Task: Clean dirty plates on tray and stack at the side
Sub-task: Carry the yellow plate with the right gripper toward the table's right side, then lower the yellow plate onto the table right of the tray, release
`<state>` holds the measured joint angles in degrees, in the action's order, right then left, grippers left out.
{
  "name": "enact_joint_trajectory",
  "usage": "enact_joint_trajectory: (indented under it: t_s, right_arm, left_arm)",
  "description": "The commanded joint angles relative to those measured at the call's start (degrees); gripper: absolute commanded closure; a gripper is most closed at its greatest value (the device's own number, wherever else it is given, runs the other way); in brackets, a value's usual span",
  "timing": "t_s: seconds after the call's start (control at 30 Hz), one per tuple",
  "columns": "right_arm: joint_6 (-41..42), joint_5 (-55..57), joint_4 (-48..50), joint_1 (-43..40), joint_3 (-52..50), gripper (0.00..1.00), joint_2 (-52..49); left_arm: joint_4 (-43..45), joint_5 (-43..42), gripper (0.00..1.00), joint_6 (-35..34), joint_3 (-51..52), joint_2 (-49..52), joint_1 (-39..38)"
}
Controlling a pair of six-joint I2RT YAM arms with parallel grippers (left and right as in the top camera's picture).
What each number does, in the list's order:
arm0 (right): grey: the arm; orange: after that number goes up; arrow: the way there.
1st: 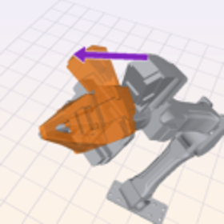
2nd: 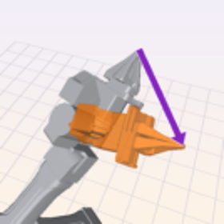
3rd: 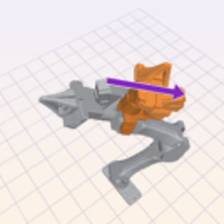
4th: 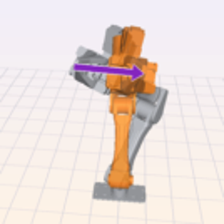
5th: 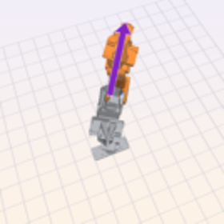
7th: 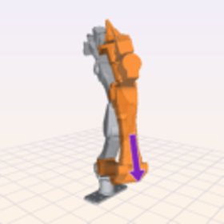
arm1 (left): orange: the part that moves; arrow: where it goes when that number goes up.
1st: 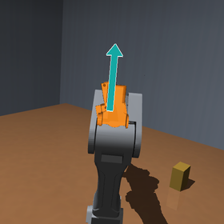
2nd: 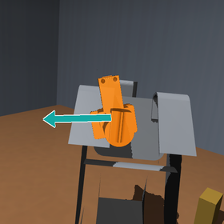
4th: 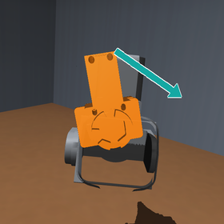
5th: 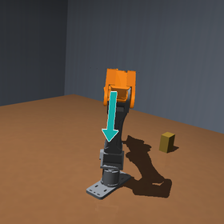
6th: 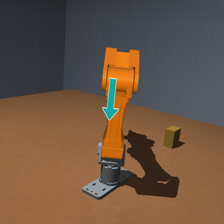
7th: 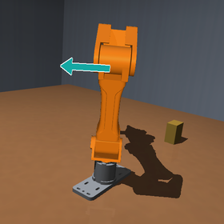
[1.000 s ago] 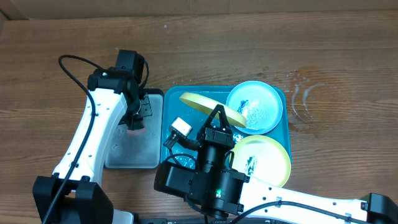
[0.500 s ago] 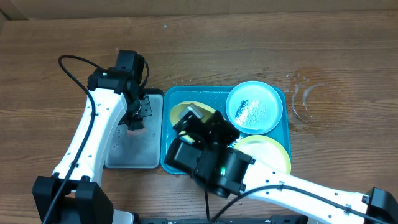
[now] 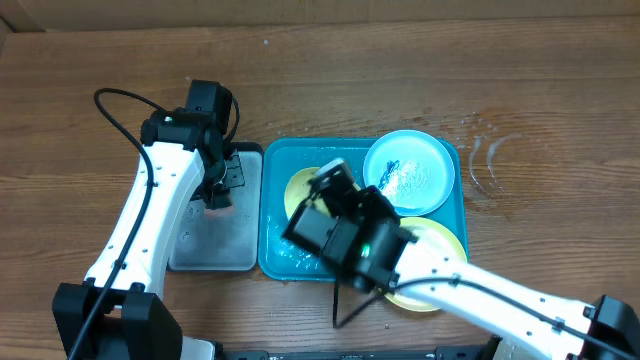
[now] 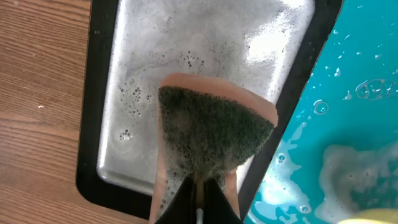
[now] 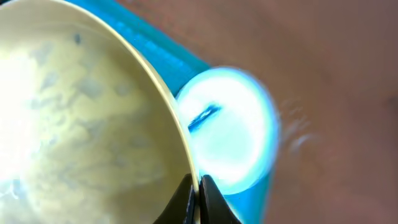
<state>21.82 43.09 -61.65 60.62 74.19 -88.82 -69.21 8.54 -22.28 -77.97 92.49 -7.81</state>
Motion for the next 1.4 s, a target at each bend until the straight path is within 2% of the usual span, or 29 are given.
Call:
enact_joint_trajectory:
  t_s: [0.0,0.03,0.1,0.3,0.4,0.7,0.97,1.17,1.37]
  right_arm:
    - [16.9,-22.2,2.3,-6.3,0.0,0.96,-0.5]
    - [18.5,-28.0,4.6,-8.1,-0.9,0.96,-0.6]
    - [20.8,-32.4,7.6,-10.6,-2.2,0.96,-0.6]
    - [29.5,-32.5,9.4,-20.7,-2.5,0.96,-0.6]
    - [30.8,-32.8,9.1,-28.0,-2.5,0.96,-0.6]
    - [25.4,-33.7,7.8,-53.0,-2.6,0.96,-0.8]
    - [19.2,-34.2,6.9,-74.6,-3.0,0.96,-5.5]
    - [16.7,-36.0,7.2,-84.8,-3.0,0.96,-10.5]
    - [16.7,-37.3,8.6,-87.8,-3.0,0.96,-15.5]
  left_arm:
    - [-0.3,-0.7,0.96,0.5,0.3,0.1,0.3]
    - [-0.2,-0.7,0.96,0.5,0.3,0.1,0.3]
    - [0.1,-0.7,0.96,0.5,0.3,0.1,0.3]
    - [0.1,-0.7,0.96,0.5,0.3,0.1,0.3]
    - [0.1,-0.7,0.96,0.5,0.3,0.1,0.3]
    - [0.2,-0.7,0.96,0.5,0.3,0.1,0.3]
    - [0.5,-1.6,0.96,0.5,0.3,0.1,0.3]
    - [0.9,-1.6,0.96,0.5,0.3,0.1,0.3]
    - [0.9,-1.6,0.96,0.5,0.3,0.1,0.3]
